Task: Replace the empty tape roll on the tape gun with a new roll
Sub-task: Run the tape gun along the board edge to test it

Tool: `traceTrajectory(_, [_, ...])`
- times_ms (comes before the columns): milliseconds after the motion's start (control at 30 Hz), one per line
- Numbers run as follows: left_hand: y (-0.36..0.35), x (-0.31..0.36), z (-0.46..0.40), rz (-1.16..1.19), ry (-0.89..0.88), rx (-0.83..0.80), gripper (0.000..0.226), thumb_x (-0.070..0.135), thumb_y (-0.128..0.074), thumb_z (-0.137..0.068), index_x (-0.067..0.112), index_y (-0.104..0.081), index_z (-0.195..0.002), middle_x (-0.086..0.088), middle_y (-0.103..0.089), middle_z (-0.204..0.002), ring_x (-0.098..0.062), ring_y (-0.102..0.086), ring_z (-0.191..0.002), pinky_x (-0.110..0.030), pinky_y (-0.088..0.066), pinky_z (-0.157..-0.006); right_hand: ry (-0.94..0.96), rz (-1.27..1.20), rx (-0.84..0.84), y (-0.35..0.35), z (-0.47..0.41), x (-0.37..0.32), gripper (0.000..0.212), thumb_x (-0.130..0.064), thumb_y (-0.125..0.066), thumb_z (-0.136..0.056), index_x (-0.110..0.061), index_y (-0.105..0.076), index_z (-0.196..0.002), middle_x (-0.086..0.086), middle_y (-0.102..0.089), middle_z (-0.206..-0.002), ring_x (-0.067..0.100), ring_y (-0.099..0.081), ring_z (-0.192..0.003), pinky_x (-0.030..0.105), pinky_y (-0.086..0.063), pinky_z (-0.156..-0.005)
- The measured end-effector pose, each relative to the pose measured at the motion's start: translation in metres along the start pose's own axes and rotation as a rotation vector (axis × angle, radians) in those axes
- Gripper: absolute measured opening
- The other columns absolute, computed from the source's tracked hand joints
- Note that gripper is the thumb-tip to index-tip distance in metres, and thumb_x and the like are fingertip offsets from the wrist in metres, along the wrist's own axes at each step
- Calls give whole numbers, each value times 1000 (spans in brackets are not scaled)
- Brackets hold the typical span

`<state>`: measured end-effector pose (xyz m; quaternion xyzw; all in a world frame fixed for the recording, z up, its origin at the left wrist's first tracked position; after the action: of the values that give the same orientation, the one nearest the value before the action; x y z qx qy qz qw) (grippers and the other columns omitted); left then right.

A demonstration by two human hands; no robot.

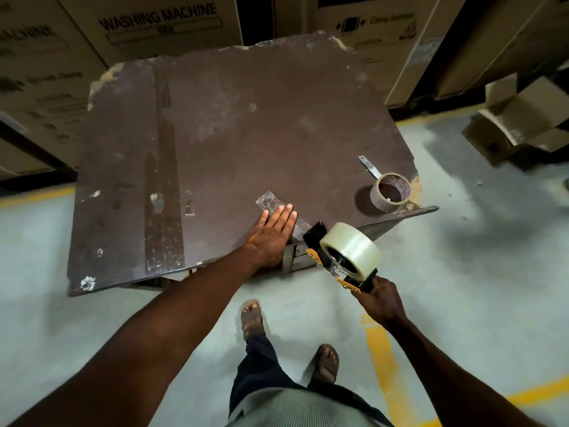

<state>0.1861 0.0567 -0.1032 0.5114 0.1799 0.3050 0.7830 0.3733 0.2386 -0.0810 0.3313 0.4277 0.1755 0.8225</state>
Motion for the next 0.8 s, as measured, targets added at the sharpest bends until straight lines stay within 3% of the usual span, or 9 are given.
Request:
traceTrajectory(200, [-2, 3, -2, -18, -31, -17, 101, 10, -56, -87, 19, 16, -156, -2, 21, -166, -34, 13, -153, -61, -4, -121, 0, -42, -1, 0, -1, 10, 14, -18, -78, -84, -15, -64, -84, -1, -64, -73, 13, -58, -63, 18, -37, -51])
traceTrajectory(400, [0, 9, 2, -52, -91, -24, 104, 0, -51, -85, 32, 17, -155, 4, 23, -165, -42, 16, -150, -69, -5, -116, -12, -15, -2, 0, -6, 28, 17, -18, -80, -82, -5, -74, -93, 0, -65, -75, 20, -59, -66, 19, -38, -52])
traceTrajectory(500, [2, 12, 3, -73, -82, -18, 102, -3, -49, -84, 28, 17, -156, 2, 23, -165, -42, 17, -150, -69, -4, -116, -9, 51, -17, 3, -2, 40, 16, -17, -79, -83, -4, -74, -89, -1, -61, -69, 21, -59, -65, 17, -36, -51])
traceTrajectory(633, [3, 20, 2, -155, -109, 38, 90, 6, -44, -89, 14, 14, -157, -10, 17, -166, -36, 13, -152, -59, -1, -121, -16, 63, -43, -2, -2, 38, 12, -18, -77, -84, -8, -77, -90, -18, -47, -52, 8, -51, -53, 16, -34, -49])
traceTrajectory(700, [2, 23, 0, -206, -140, 81, 82, 9, -39, -92, 6, 11, -156, -17, 13, -166, -34, 10, -153, -50, 0, -124, -43, 37, -52, -4, -2, 40, 15, -20, -77, -84, -7, -77, -93, -17, -50, -54, 1, -49, -52, 17, -35, -47])
traceTrajectory(800, [-1, 29, -1, -201, -180, 73, 82, 6, -38, -91, 4, 11, -156, -18, 15, -165, -37, 10, -153, -52, -4, -124, -61, 13, -41, 0, -3, 43, 17, -20, -78, -83, -8, -78, -95, -9, -59, -61, 1, -53, -54, 16, -38, -47])
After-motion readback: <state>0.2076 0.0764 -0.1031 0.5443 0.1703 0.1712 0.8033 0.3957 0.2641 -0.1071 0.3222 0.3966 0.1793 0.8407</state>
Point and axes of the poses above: each hand's wrist, its own z-axis away from the middle knuckle, its own y-axis out of the back of the hand, x = y × z, the point moved 9 cm from there along -z, towards the middle knuckle
